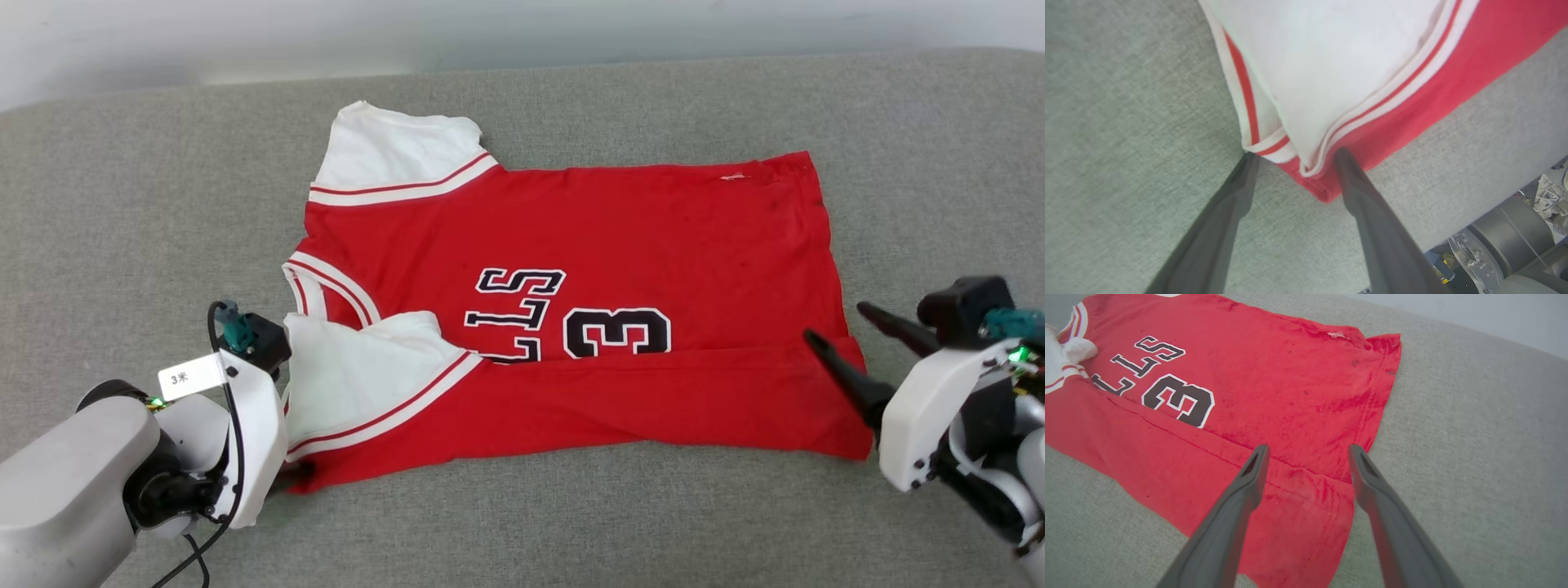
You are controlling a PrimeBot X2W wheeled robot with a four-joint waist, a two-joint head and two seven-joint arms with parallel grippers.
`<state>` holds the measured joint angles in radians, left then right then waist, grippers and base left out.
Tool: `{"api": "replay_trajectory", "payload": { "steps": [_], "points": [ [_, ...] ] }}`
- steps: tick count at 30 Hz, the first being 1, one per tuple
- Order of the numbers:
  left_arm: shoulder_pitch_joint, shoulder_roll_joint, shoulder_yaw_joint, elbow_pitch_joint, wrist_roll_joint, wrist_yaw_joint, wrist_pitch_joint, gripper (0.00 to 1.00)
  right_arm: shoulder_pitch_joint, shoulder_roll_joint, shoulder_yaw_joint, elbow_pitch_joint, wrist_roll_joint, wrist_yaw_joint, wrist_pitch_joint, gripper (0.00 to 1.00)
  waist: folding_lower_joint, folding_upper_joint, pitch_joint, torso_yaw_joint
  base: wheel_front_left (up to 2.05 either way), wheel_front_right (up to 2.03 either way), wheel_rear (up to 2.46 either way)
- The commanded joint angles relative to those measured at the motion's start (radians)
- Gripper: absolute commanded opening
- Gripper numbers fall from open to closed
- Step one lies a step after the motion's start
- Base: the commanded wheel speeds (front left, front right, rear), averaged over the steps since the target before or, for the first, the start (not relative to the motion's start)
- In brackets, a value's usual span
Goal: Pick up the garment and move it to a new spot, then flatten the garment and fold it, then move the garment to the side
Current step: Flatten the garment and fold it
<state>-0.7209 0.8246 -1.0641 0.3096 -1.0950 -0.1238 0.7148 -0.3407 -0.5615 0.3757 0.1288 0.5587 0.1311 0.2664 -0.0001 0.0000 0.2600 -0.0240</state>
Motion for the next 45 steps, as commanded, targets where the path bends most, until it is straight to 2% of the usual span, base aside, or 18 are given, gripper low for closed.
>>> {"api": "replay_trajectory", "payload": {
  "steps": [1,4,6,13,16,19,22,29,33,34,35,41,45],
  "points": [
    [0.041,-0.027,-0.025,0.019,0.004,0.000,-0.006,0.00,-0.028,-0.011,0.000,-0.003,-0.002,-0.001,0.007,1.00,0.0001,0.0000,-0.006,0.002,0.00,0.00,0.00],
    [0.018,-0.021,-0.022,0.010,0.016,-0.004,-0.030,0.00,-0.055,-0.040,0.002,-0.007,-0.014,-0.001,0.048,1.00,0.0001,0.0000,-0.022,0.006,0.00,0.00,0.00],
    [0.004,-0.009,-0.011,-0.001,0.011,-0.004,-0.043,0.00,-0.073,-0.066,0.014,-0.020,-0.002,-0.001,0.114,1.00,0.0001,0.0000,-0.035,0.010,0.00,0.00,0.00],
    [-0.029,0.025,0.007,-0.056,0.022,-0.004,-0.076,0.00,-0.132,-0.190,0.100,-0.096,0.095,-0.001,0.455,1.00,0.0001,0.0000,-0.052,0.024,0.00,0.00,0.00],
    [-0.042,0.031,0.011,-0.075,0.031,-0.004,-0.078,0.00,-0.151,-0.211,0.123,-0.106,0.137,-0.001,0.580,1.00,0.0001,0.0000,-0.041,0.033,0.00,0.00,0.00],
    [-0.048,0.026,0.011,-0.089,0.038,-0.002,-0.083,0.00,-0.157,-0.196,0.136,-0.086,0.162,-0.001,0.652,1.00,0.0001,0.0000,-0.025,0.042,0.00,0.00,0.00],
    [-0.057,0.017,0.010,-0.099,0.046,0.000,-0.090,0.00,-0.146,-0.163,0.148,-0.040,0.163,-0.001,0.679,1.00,0.0001,0.0000,-0.005,0.052,0.00,0.00,0.00],
    [-0.069,0.004,0.010,-0.103,0.061,-0.001,-0.108,0.00,-0.081,-0.059,0.206,0.099,0.162,0.000,0.636,1.00,0.0001,0.0000,0.034,0.069,0.00,0.00,0.00],
    [-0.056,0.009,0.009,-0.097,0.055,-0.001,-0.121,0.00,-0.073,-0.037,0.257,0.138,0.179,0.002,0.602,1.00,0.0001,0.0000,0.036,0.065,0.00,0.00,0.00],
    [-0.051,0.009,0.009,-0.093,0.053,-0.001,-0.125,0.00,-0.084,-0.040,0.260,0.140,0.180,0.002,0.581,0.38,0.0001,0.0000,0.032,0.062,0.00,0.00,0.00],
    [-0.045,0.010,0.009,-0.090,0.050,-0.002,-0.130,0.00,-0.097,-0.045,0.258,0.142,0.184,0.002,0.563,0.00,0.0001,0.0000,0.026,0.058,0.00,0.00,0.00],
    [0.000,0.014,0.009,-0.084,0.025,-0.002,-0.162,0.00,-0.145,-0.120,0.249,0.130,0.214,-0.001,0.473,0.00,0.0001,0.0000,-0.036,0.049,0.00,0.00,0.00],
    [0.040,0.037,0.006,-0.105,0.011,0.002,-0.179,0.00,-0.118,-0.167,0.248,0.085,0.248,-0.001,0.425,0.00,0.0001,0.0000,-0.084,0.052,0.00,0.00,0.00]
  ]
}}
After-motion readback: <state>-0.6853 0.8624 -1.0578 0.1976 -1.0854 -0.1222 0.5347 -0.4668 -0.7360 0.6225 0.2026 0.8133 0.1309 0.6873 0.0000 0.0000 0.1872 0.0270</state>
